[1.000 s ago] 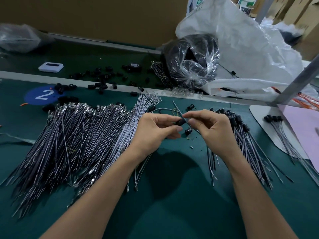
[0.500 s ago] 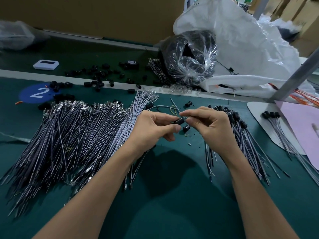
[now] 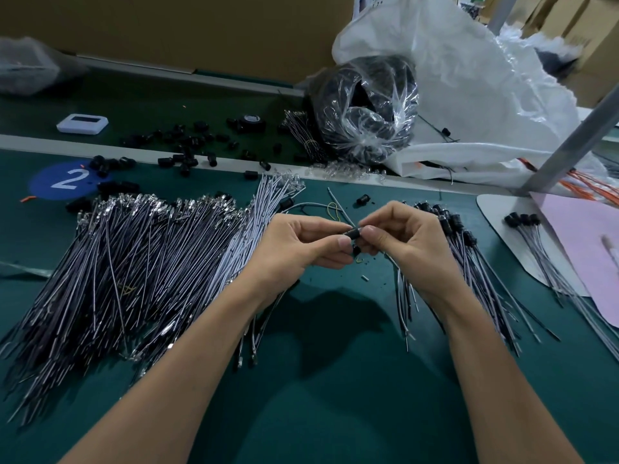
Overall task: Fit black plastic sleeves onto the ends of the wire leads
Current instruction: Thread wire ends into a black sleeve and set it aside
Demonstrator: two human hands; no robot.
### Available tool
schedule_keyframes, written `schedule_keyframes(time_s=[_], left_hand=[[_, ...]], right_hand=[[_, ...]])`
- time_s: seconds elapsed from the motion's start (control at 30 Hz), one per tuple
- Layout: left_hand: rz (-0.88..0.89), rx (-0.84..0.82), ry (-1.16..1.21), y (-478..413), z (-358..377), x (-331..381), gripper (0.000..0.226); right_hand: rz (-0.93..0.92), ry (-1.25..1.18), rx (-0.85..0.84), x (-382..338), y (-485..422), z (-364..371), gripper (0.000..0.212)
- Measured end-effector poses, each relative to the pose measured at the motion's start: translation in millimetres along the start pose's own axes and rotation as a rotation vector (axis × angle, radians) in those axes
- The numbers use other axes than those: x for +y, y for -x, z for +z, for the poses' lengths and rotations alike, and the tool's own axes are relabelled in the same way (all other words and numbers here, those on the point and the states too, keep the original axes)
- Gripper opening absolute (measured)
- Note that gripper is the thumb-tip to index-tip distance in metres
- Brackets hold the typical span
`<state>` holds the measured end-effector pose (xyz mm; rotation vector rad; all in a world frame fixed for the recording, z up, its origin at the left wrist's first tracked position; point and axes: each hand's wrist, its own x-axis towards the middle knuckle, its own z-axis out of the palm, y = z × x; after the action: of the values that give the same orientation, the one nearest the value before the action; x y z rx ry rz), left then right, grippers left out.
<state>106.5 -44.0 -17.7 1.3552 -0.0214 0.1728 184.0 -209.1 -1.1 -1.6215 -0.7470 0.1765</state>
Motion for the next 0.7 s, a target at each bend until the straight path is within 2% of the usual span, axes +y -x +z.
schedule_keyframes(time_s=[0.33, 0.5, 0.6, 0.7], left_hand=[[0.027, -0.023, -0.027, 2.2, -1.2, -0.2, 0.021], [0.032, -0.021, -0.042, 3.0, -0.7, -1.0, 0.013], [0.049, -0.006, -0.055, 4.1, 0.5, 0.3, 0.013], [0.075, -0.005, -0.015, 5.2, 6.1, 5.1, 0.011]], right_hand=[[0.062, -0.211, -0.067, 3.2, 4.0, 2.1, 0.014], [0.083, -0.212, -0.093, 4.6, 4.4, 1.6, 0.014], [0.082, -0.180, -0.057, 2.7, 4.9, 3.5, 0.013], [0.047, -0.246, 0.001, -4.6, 6.5, 4.8, 0.004]])
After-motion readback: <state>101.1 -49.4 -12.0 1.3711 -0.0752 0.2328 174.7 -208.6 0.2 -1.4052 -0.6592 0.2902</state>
